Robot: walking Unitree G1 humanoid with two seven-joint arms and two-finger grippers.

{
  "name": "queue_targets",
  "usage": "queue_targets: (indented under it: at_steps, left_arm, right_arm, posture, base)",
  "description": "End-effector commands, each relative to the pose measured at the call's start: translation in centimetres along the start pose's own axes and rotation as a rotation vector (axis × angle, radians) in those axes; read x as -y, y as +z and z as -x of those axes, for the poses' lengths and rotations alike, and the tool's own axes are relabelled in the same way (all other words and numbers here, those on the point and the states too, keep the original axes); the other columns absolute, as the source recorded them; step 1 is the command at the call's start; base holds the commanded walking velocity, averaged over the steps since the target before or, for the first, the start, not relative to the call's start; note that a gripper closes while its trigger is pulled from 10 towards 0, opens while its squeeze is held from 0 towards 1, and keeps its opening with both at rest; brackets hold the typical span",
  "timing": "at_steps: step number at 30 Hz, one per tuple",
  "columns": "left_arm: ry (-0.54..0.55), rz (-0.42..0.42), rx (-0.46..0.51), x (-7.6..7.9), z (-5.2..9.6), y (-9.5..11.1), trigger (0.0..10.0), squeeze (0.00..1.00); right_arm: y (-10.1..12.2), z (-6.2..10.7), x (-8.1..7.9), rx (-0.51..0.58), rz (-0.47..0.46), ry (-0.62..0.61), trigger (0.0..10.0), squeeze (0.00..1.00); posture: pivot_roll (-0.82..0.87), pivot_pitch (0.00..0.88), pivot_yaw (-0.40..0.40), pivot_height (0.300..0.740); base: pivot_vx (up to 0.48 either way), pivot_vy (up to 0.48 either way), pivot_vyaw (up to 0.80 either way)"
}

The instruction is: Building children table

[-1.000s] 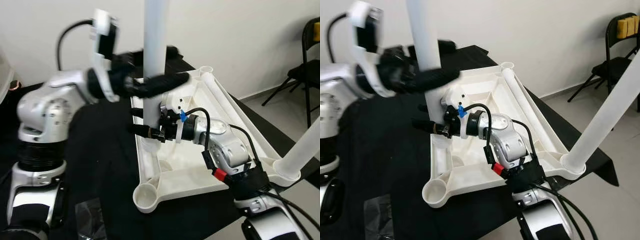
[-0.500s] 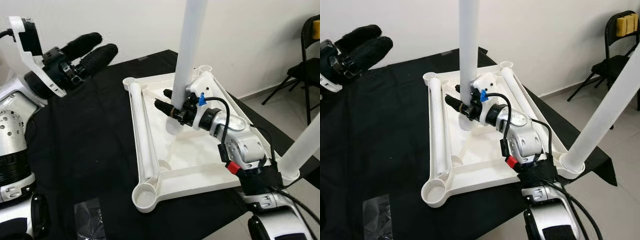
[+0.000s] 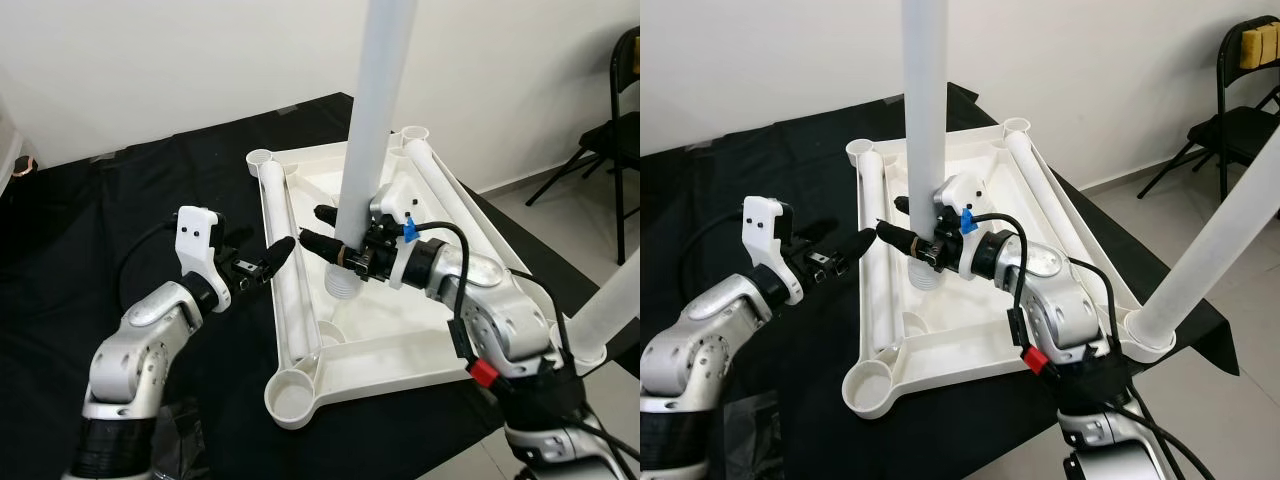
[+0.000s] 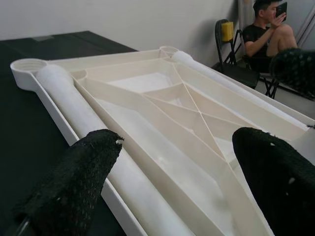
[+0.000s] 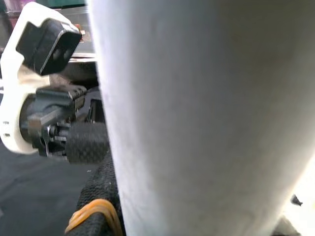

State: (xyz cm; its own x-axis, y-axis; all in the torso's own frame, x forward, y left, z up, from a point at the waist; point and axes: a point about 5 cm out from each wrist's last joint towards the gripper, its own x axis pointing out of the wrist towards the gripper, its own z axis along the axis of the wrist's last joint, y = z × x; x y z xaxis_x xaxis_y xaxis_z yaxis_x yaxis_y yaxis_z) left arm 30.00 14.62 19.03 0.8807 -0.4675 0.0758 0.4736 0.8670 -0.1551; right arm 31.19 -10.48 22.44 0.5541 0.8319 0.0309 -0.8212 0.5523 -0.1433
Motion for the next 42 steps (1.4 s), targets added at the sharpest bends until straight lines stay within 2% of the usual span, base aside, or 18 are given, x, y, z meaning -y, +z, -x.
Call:
queue_targets:
  at_steps: [1, 2, 6, 11, 19, 23, 28, 32, 38, 42]
  left_arm:
    - [0.019, 0.001, -0.028, 0.3, 0.3, -1.0, 10.0, 0.0]
    - [0.019, 0.012, -0.034, 0.8, 0.3, -1.6, 10.0, 0.0]
    - [0.004, 0.016, -0.046, 1.9, 0.3, -2.6, 10.0, 0.0]
    - [0.013, 0.027, -0.035, 2.5, 0.1, -2.9, 10.0, 0.0]
    - [0.05, -0.032, -0.023, 3.4, 0.4, -3.4, 10.0, 0.0]
    - [0.054, -0.044, -0.035, 3.5, 0.6, -3.6, 10.0, 0.0]
    - [0.119, -0.052, -0.101, 2.9, 1.2, -4.9, 10.0, 0.0]
    - [0.148, -0.047, -0.105, 2.5, 1.5, -5.1, 10.0, 0.0]
    - [0.186, -0.051, -0.103, 1.7, 2.2, -5.1, 10.0, 0.0]
    - [0.197, -0.068, -0.107, 1.3, 2.6, -4.9, 10.0, 0.0]
  right_arm:
    - [0.5, 0.1, -0.3, 0.033, -0.003, 0.002, 10.0, 0.0]
    - [0.8, 0.1, -0.4, 0.082, -0.025, -0.017, 10.0, 0.0]
    - [1.5, -0.1, -0.8, 0.157, -0.065, -0.035, 10.0, 0.0]
    - [1.6, -0.3, -1.0, 0.155, -0.049, -0.025, 10.0, 0.0]
    - [1.8, 0.2, -1.8, 0.136, -0.057, 0.029, 10.0, 0.0]
    - [1.9, 0.2, -1.9, 0.138, -0.055, 0.031, 10.0, 0.0]
    - [1.6, 0.4, -2.0, 0.127, -0.047, 0.031, 10.0, 0.0]
    - [1.2, 0.5, -2.0, 0.106, -0.052, 0.029, 10.0, 0.0]
    - [0.7, 1.5, -2.2, 0.073, -0.056, 0.096, 10.0, 0.0]
    - [0.5, 2.1, -1.5, 0.052, -0.041, 0.091, 10.0, 0.0]
  posture:
    - [-0.04, 0.114, 0.059, 0.74]
    - [-0.04, 0.113, 0.063, 0.74]
    - [-0.04, 0.113, 0.065, 0.74]
    - [-0.04, 0.115, 0.065, 0.74]
    - [-0.03, 0.127, 0.072, 0.74]
    - [-0.03, 0.128, 0.073, 0.74]
    - [-0.03, 0.132, 0.075, 0.74]
    - [-0.03, 0.14, 0.076, 0.74]
    - [-0.02, 0.144, 0.079, 0.74]
    - [-0.02, 0.146, 0.076, 0.74]
  base:
    - [0.0, 0.48, 0.0]
    - [0.0, 0.48, 0.0]
    - [0.0, 0.48, 0.0]
    - [0.0, 0.48, 0.0]
    - [0.0, 0.037, -0.8]
    - [0.0, 0.0, -0.8]
    - [0.0, 0.0, 0.0]
    - [0.0, 0.0, 0.0]
    - [0.0, 0.0, 0.0]
    - [0.0, 0.0, 0.0]
